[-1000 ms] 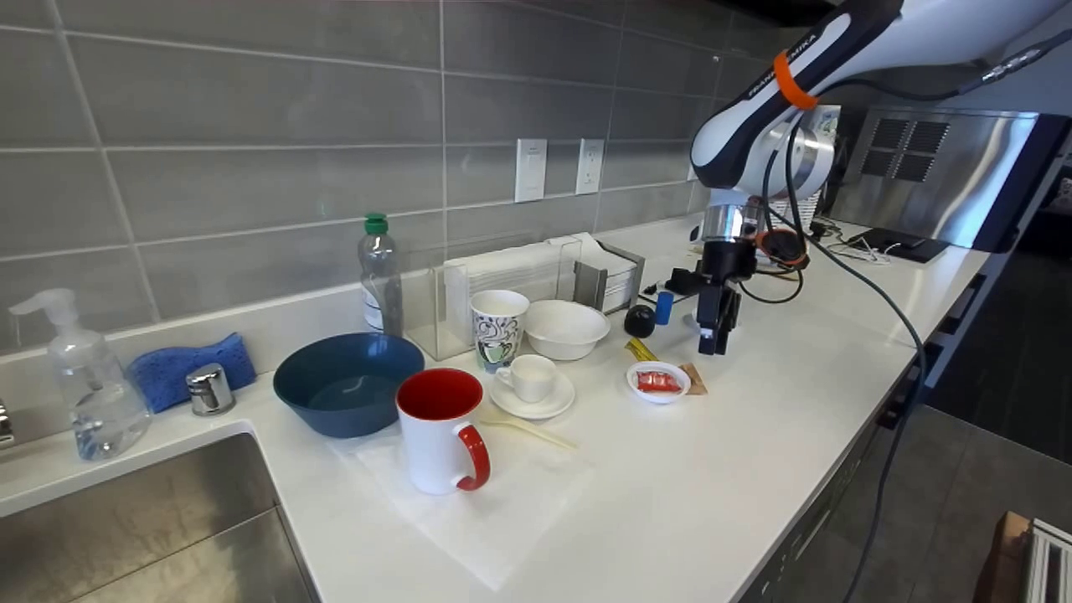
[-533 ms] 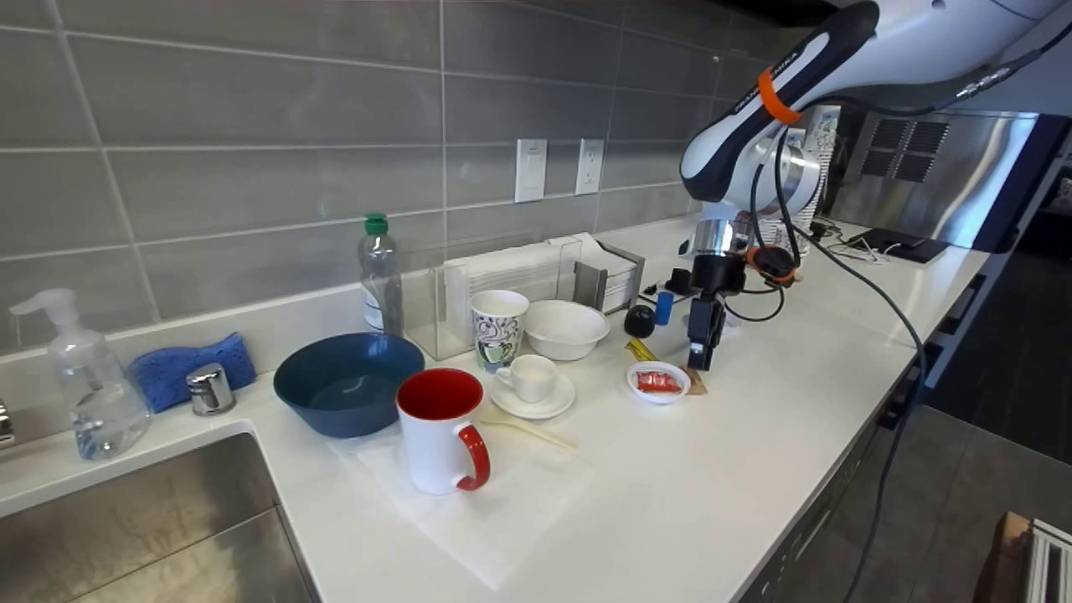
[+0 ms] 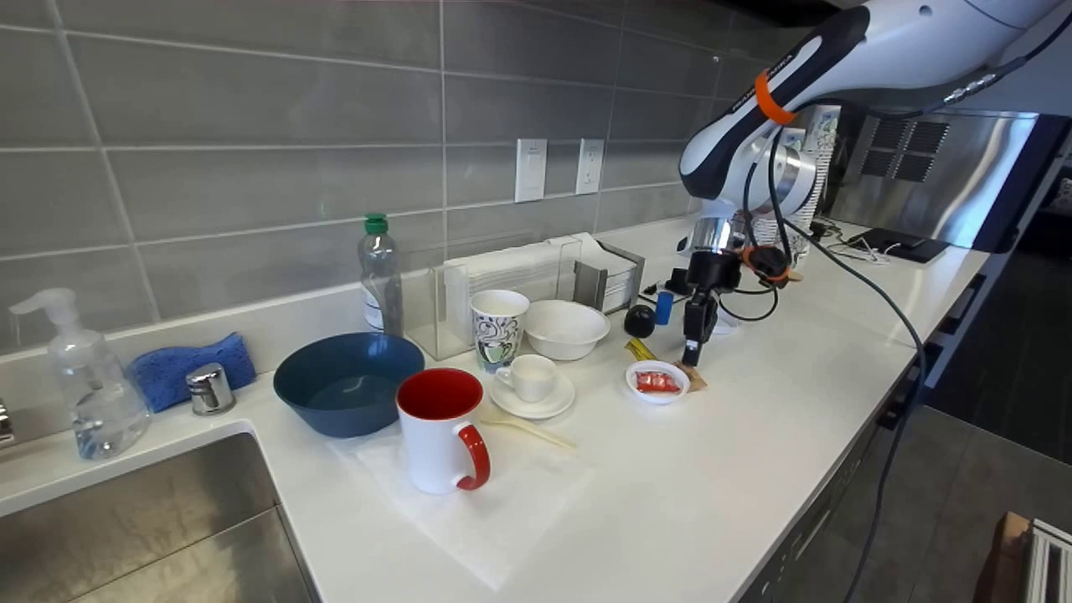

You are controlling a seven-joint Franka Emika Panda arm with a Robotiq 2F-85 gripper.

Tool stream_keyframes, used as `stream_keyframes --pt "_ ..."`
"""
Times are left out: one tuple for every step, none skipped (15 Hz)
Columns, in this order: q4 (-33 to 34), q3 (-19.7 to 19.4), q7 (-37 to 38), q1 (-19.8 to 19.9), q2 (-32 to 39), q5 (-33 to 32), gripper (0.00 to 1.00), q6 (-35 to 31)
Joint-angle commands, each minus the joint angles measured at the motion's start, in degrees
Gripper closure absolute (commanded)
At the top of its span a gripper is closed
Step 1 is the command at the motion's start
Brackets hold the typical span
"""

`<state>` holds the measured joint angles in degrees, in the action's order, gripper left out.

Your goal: Put the sachet on the small white plate

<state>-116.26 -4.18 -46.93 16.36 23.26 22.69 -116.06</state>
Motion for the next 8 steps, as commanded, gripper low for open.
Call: stream_keyframes --pt "2.1 0.9 -1.7 1.5 1.2 1.8 1.0 1.2" --pt "1.9 0.8 -1.5 1.4 1.0 1.5 1.0 1.3" --pt "1.4 0.7 -1.3 1.3 0.3 0.9 1.0 1.8" --pt "1.0 0.6 -1.1 1.3 -0.3 0.7 1.0 2.3" --pt "0.6 0.4 -0.9 1.2 -1.0 0.4 1.0 2.7" --pt "0.3 0.1 -0.4 1.1 -1.7 -0.3 1.0 3.0" --pt "0.4 0.0 -0.2 1.1 -2.1 -0.3 1.0 3.7" --pt "0.4 -0.1 -0.1 1.0 -2.5 -0.2 1.0 3.5"
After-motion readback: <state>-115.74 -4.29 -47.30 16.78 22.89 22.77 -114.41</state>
